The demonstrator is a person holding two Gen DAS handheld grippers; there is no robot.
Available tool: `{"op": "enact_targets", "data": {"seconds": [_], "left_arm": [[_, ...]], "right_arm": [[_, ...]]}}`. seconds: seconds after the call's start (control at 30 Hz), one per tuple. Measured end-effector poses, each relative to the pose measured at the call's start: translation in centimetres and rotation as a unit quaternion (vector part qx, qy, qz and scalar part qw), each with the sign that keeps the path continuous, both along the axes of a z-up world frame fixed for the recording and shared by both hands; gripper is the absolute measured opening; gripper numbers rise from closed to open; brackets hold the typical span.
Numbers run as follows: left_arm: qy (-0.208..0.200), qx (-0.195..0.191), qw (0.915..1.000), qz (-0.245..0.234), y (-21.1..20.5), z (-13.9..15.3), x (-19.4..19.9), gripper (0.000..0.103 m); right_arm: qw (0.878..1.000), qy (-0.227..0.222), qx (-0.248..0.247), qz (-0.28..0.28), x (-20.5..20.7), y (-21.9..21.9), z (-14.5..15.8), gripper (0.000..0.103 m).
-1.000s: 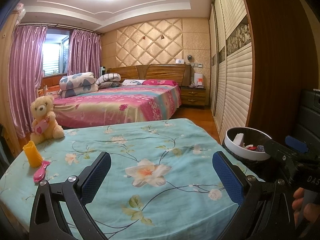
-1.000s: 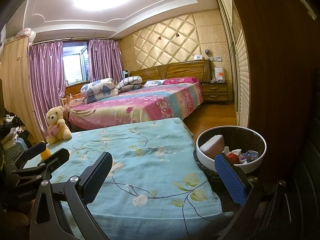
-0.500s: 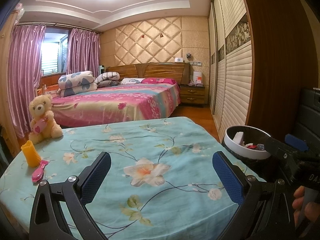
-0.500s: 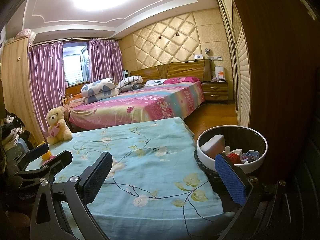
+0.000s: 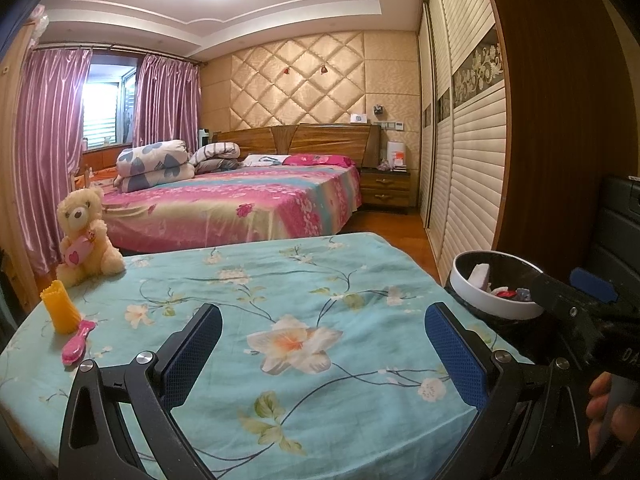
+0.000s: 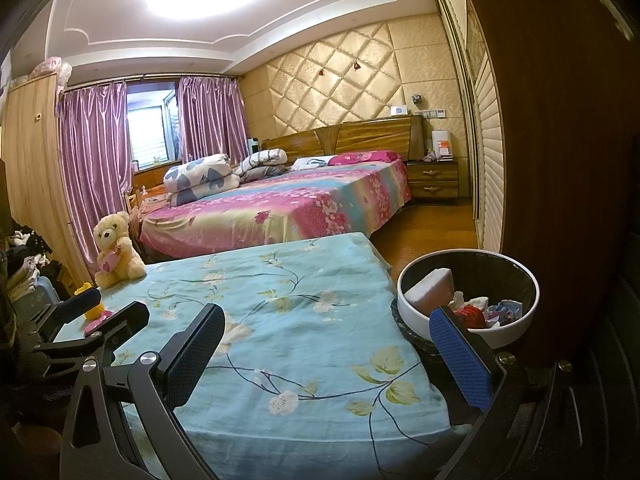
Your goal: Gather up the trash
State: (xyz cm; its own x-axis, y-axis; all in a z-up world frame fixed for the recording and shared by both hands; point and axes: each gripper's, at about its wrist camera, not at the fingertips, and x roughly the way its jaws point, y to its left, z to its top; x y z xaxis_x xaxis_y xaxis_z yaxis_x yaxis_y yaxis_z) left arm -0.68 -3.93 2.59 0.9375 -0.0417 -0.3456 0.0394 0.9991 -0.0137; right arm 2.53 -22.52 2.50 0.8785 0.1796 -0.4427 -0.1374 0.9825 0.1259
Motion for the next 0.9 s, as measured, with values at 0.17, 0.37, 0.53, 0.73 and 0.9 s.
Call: {"op": "enact_targets", "data": {"seconds": [0.17,0.37,0.53,0.73,0.9], "left_arm": [[0.001,0.000,1.0000,0.000,0.0,0.0,0.1,0.102],[0.004,0.000,1.0000,-0.001,0.2,-0.1,0.4,0.102],[0.006,0.001,1.0000,-0.003,0.3,-0.2,0.7,0.102],[0.009,0.000,1.0000,-0.004,0.4,-0.3,1.0,0.102],[0.022,-0.008,0.9997,-0.001,1.1,-0.7,1.8,0.102]], "right_arm": [[1.000,0.001,0.001,0.002,0.1,0.1,-0.1,0.103],[1.000,0.001,0.001,0.001,0.2,0.1,-0.1,0.103],[1.000,0.005,0.002,0.003,0.3,0.4,-0.2,0.103],[1.000,0.010,0.004,0.003,0.5,0.7,-0.4,0.103],[1.000,0.021,0.007,0.006,1.1,0.7,-0.8,0.103]]}}
